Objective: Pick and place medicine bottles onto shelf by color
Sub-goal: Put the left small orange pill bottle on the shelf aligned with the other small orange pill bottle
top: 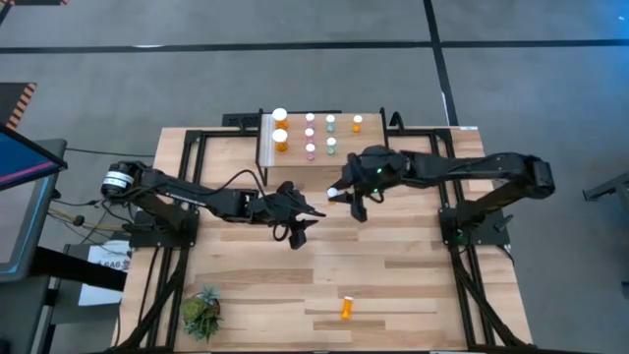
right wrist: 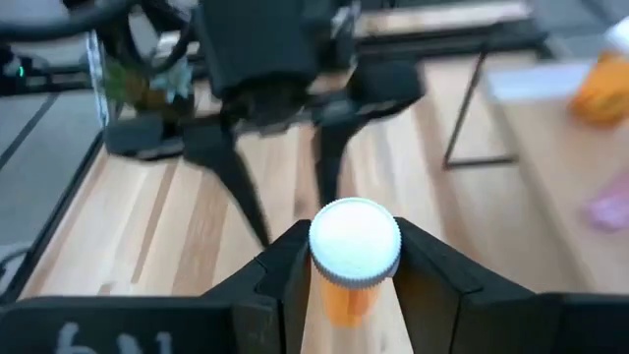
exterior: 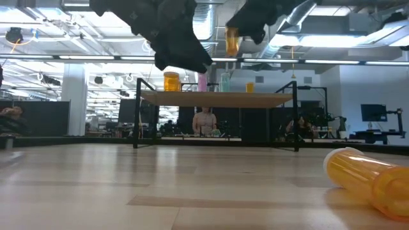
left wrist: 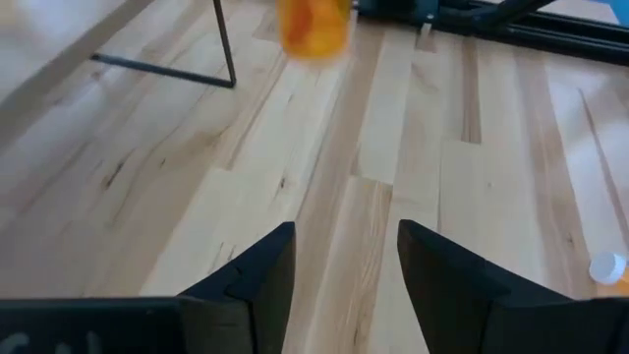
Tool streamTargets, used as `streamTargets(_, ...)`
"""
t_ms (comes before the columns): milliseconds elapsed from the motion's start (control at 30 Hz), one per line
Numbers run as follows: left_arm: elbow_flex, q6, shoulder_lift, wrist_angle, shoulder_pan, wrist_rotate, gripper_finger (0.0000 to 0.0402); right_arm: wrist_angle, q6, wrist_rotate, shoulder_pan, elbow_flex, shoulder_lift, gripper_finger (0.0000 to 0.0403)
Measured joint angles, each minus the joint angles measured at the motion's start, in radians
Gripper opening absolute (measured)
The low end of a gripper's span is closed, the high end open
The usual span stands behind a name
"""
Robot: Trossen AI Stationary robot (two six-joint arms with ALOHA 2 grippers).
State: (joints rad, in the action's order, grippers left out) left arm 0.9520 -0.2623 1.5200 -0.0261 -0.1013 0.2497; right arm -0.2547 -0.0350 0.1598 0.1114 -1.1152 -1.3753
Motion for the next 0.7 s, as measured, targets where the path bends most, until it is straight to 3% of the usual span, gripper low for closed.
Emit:
streamTargets(333,0.0,0.016,-0.017,-0.014,0.0,0.009,0.0167,-0.048,0.017,0.0,0.132,0.086,0.2,0.015)
streamTargets(533,0.0,0.016,-0.015,-0.008,0.0,0.029,0.0167,0.033,-0.002,0.0,0.181,0.237,0.3,0.0149)
streamTargets(700,0.0,0.04,-0.015,0.052,0.0,0.054,0.0167,0.099,0.006,-0.001,0.243,0.286,0.331,0.0153)
